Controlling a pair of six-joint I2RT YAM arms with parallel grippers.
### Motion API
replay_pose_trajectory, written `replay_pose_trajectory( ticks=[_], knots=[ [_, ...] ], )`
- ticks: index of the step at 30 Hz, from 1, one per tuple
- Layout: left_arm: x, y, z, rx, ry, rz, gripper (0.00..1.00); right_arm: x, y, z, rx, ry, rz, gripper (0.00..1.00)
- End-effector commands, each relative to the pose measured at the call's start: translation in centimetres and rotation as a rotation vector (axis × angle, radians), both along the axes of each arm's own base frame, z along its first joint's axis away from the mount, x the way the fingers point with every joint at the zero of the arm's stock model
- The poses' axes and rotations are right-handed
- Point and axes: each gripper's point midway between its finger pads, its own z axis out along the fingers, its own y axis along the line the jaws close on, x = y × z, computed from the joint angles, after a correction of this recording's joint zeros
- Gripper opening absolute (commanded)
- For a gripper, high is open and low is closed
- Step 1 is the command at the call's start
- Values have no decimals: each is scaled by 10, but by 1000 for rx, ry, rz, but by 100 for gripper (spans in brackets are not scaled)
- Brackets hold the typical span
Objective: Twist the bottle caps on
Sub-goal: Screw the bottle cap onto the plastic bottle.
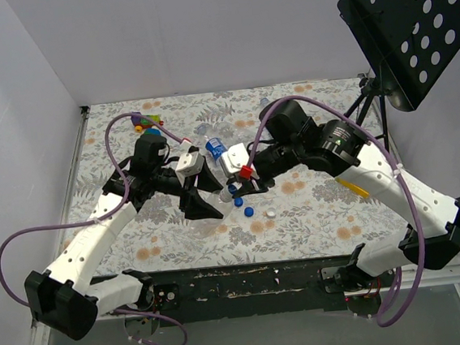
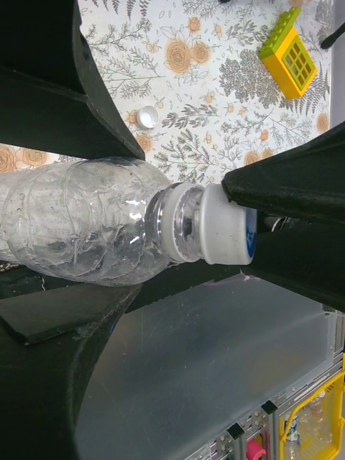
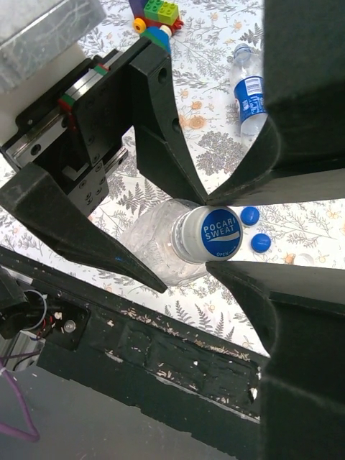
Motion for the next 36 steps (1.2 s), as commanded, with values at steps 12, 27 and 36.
replay_pose_trajectory(
  ticks=[12,27,36],
  knots=[
    [-14,1,17,19,-96,-65,0,-29,1,-14,-81,4,164,1],
    [-2,3,38,-34,-271,118,0,-13,17,-29,-127,132,-55,1],
    [8,1,47,-50,-367,232,0,4,27,-22,-158,367,-371,1]
  ],
)
